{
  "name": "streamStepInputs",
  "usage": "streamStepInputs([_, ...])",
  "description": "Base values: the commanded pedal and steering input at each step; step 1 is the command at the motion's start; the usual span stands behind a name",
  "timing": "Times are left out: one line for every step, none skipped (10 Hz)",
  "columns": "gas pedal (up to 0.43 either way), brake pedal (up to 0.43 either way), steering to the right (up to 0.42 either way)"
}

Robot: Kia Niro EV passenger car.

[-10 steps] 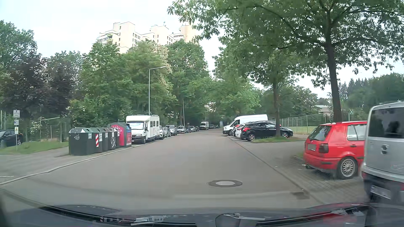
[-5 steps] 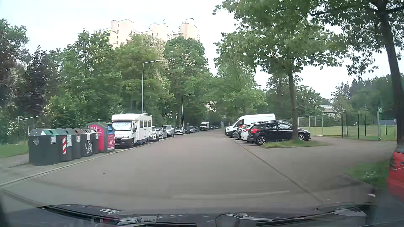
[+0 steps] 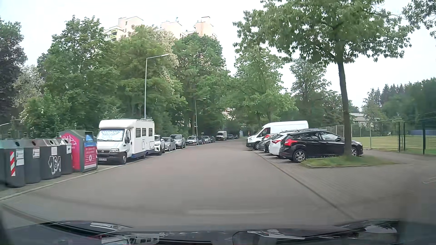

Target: Follow the waypoints while adhering to traffic rules and regulations

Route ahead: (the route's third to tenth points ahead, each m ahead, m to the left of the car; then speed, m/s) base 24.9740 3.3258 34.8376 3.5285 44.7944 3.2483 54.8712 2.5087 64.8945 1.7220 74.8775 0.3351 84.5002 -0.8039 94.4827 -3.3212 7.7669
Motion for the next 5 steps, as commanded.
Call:
streamStepInputs([0.067,0.000,-0.006])
streamStepInputs([0.067,0.000,-0.006])
streamStepInputs([0.067,0.000,-0.006])
streamStepInputs([0.067,0.000,-0.006])
streamStepInputs([0.079,0.000,-0.006])
